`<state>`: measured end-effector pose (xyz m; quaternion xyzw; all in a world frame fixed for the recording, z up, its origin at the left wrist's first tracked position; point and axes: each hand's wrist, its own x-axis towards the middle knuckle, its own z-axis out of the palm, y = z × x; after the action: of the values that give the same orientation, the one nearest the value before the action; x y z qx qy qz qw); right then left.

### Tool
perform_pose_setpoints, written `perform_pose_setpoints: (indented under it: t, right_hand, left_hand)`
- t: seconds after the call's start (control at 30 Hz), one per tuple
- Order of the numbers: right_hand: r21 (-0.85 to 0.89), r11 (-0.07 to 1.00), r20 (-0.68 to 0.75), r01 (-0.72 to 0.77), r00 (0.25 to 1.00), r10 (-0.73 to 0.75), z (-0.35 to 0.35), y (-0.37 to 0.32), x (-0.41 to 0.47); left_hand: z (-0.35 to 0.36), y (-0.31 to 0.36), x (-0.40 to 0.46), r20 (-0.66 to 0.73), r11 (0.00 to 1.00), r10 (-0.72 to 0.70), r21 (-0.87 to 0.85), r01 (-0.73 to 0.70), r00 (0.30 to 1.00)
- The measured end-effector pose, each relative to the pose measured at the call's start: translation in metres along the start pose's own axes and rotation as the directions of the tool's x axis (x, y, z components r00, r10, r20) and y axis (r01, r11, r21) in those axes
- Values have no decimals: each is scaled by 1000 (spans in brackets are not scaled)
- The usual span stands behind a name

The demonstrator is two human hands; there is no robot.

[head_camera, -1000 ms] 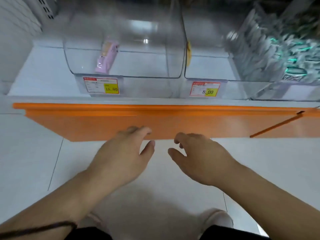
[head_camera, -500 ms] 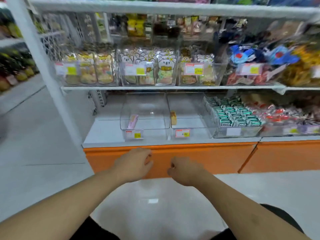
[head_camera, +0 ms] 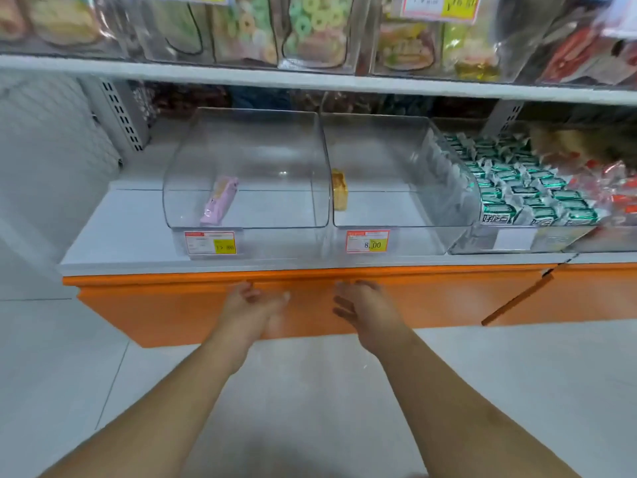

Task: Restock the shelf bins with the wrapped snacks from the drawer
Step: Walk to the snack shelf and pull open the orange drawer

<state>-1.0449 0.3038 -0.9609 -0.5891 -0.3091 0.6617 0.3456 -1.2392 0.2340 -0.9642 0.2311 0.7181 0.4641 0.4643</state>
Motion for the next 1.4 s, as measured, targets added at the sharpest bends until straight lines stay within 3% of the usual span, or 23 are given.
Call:
perform_pose_setpoints:
  t: [0.17, 0.33, 0.73, 0.87, 0.93, 1.0, 1.07, 1.1, 1.17, 1.27, 1.4]
  right_hand:
    - [305, 951, -25, -50, 998, 60, -2, 10, 40]
    - [432, 901, 34, -31, 999, 18, -10, 10, 35]
    - [294, 944, 87, -151, 988, 131, -41, 35, -43]
    - [18, 984, 92, -175, 981, 173, -50, 38, -86]
    - [-200, 978, 82, -62, 993, 80, -48, 35, -104]
    - [-469, 858, 81, 211, 977, -196, -49, 32, -111]
    - [-740, 542, 185, 398, 896, -405, -54, 33, -111]
    - [-832, 371, 252, 413, 876, -410, -58, 35, -112]
    - [-918, 167, 299, 360, 904, -305, -66, 45, -115]
    - [-948, 35, 300, 317, 923, -243, -71, 55, -119]
    - [-943, 72, 294, 326, 914, -280, -69, 45, -133]
  left_hand:
    - [11, -13, 35, -1, 906, -55, -421, 49, 999]
    - [10, -12, 27, 97, 856, -10, -513, 58, 995]
    - [-23, -31, -55, 215, 943, -155, -258, 209, 964]
    - [-23, -34, -91, 210, 981, -152, 155, 121, 966]
    - [-19, -28, -108, 228, 967, -36, 255, -24, 973]
    - [-18, -23, -117, 212, 911, 172, 337, -238, 962]
    - [-24, -23, -118, 236, 701, 374, 560, -440, 897]
    - [-29, -27, -117, 282, 575, 399, 664, -478, 872]
    - [-36, -39, -117, 346, 416, 291, 794, -444, 892]
    - [-37, -50, -121, 380, 272, 165, 870, -412, 910]
    - [-37, -43, -130, 357, 273, 160, 880, -388, 921]
